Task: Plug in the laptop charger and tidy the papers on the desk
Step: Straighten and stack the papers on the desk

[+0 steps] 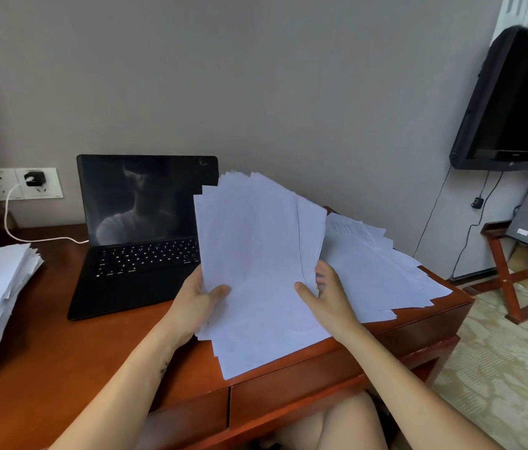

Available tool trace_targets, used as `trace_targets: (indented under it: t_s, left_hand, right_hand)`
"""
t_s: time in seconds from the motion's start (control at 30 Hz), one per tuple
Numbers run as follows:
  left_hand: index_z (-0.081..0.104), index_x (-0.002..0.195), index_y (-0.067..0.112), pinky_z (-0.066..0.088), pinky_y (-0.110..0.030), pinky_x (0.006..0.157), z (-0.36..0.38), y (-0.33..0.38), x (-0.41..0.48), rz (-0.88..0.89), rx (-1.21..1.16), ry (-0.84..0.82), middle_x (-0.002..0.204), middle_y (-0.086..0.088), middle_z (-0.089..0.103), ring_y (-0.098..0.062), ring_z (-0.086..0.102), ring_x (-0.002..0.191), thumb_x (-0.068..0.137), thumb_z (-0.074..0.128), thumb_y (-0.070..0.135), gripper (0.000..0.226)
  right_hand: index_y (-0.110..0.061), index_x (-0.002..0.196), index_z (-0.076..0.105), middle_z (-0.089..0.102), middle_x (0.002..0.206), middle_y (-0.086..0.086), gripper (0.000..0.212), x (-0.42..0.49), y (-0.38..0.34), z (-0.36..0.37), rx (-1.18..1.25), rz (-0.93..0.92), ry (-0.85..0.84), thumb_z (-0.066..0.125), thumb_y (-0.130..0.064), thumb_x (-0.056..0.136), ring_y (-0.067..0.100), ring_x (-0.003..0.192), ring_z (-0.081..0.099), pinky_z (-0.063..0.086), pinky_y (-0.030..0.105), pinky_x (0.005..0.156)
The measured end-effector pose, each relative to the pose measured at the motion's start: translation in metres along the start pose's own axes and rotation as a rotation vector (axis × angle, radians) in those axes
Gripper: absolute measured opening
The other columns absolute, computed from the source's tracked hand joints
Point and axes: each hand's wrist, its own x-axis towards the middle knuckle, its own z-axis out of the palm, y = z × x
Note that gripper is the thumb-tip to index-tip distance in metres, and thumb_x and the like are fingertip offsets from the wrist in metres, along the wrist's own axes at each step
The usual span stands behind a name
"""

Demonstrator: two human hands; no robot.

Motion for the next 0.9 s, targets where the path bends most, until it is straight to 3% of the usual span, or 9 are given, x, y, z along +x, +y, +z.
trace_targets:
  t_s: [0.1,0.2,0.27,0.37,0.43,0.6,0.67,0.73,0.9]
  left_hand:
    - [0.062,0.129,0.031,0.058,-0.039,0.092,0.001,0.011,-0.005,0.076,-0.048,0.070,0.121,0.009,0.076,-0.015,0.074,0.109,0.101,0.061,-0.002,0.043]
    - [0.064,0.123,0.028,0.060,-0.034,0.085,0.000,0.026,-0.008,0.160,-0.062,0.150,0.114,0.009,0.077,-0.016,0.075,0.104,0.098,0.064,-0.003,0.040]
    - [0.065,0.120,0.029,0.059,-0.029,0.082,-0.003,0.039,-0.007,0.216,-0.072,0.218,0.112,0.010,0.078,-0.013,0.075,0.103,0.097,0.068,-0.001,0.038]
    - [0.065,0.119,0.033,0.058,-0.027,0.084,-0.010,0.058,-0.003,0.304,-0.048,0.289,0.116,0.011,0.076,-0.007,0.073,0.104,0.097,0.070,0.004,0.037]
    - [0.065,0.120,0.032,0.058,-0.026,0.086,-0.013,0.063,-0.001,0.320,-0.006,0.323,0.116,0.013,0.074,-0.004,0.072,0.103,0.098,0.069,0.006,0.034]
    - [0.065,0.118,0.034,0.054,-0.037,0.098,-0.018,0.047,0.000,0.262,0.042,0.447,0.112,0.021,0.070,-0.003,0.067,0.107,0.096,0.073,0.016,0.029]
    - [0.065,0.117,0.034,0.055,-0.037,0.096,-0.017,0.042,-0.002,0.256,0.046,0.474,0.110,0.021,0.070,-0.006,0.068,0.107,0.096,0.074,0.023,0.025]
    - [0.065,0.114,0.036,0.056,-0.035,0.091,-0.014,0.040,-0.003,0.258,0.032,0.489,0.108,0.020,0.071,-0.005,0.069,0.105,0.095,0.075,0.028,0.022]
    - [0.062,0.131,0.034,0.054,-0.028,0.092,-0.009,0.038,-0.008,0.291,-0.050,0.522,0.119,0.021,0.070,0.004,0.067,0.107,0.092,0.079,0.034,0.043]
  right_hand:
    - [-0.037,0.134,0.040,0.062,0.126,-0.017,0.053,0.008,-0.031,-0.005,0.283,-0.028,0.002,0.070,-0.017,0.095,0.000,0.112,0.064,0.054,0.024,0.094]
    - [-0.019,0.127,0.052,0.068,0.119,-0.005,0.029,0.021,-0.066,-0.009,0.350,-0.055,0.099,0.061,-0.023,0.100,0.009,0.107,0.067,0.056,0.032,0.092]
    - [-0.010,0.113,0.054,0.068,0.103,0.002,0.018,0.026,-0.087,-0.009,0.357,-0.099,0.175,0.055,-0.023,0.102,0.019,0.091,0.067,0.055,0.038,0.081]
    - [-0.013,0.098,0.047,0.054,0.073,-0.020,0.010,0.024,-0.109,-0.004,0.349,-0.200,0.253,0.051,-0.020,0.103,0.003,0.065,0.051,0.044,0.022,0.062]
    - [-0.018,0.094,0.042,0.048,0.064,-0.027,0.012,0.019,-0.114,0.003,0.329,-0.234,0.285,0.049,-0.019,0.104,-0.001,0.059,0.045,0.038,0.016,0.058]
    - [-0.012,0.109,0.047,0.056,0.076,-0.019,0.008,0.000,-0.107,0.027,0.322,-0.248,0.272,0.044,-0.019,0.107,-0.002,0.065,0.051,0.043,0.017,0.064]
    - [-0.015,0.118,0.049,0.066,0.095,-0.012,0.012,-0.005,-0.107,0.032,0.354,-0.240,0.243,0.044,-0.017,0.107,0.000,0.084,0.062,0.049,0.017,0.075]
    - [-0.021,0.121,0.050,0.069,0.107,-0.017,0.018,-0.006,-0.110,0.035,0.370,-0.222,0.193,0.048,-0.014,0.105,0.002,0.100,0.065,0.053,0.020,0.085]
    - [-0.023,0.121,0.047,0.067,0.103,-0.022,0.029,-0.007,-0.113,0.038,0.362,-0.188,0.147,0.056,-0.008,0.098,0.003,0.096,0.066,0.056,0.027,0.083]
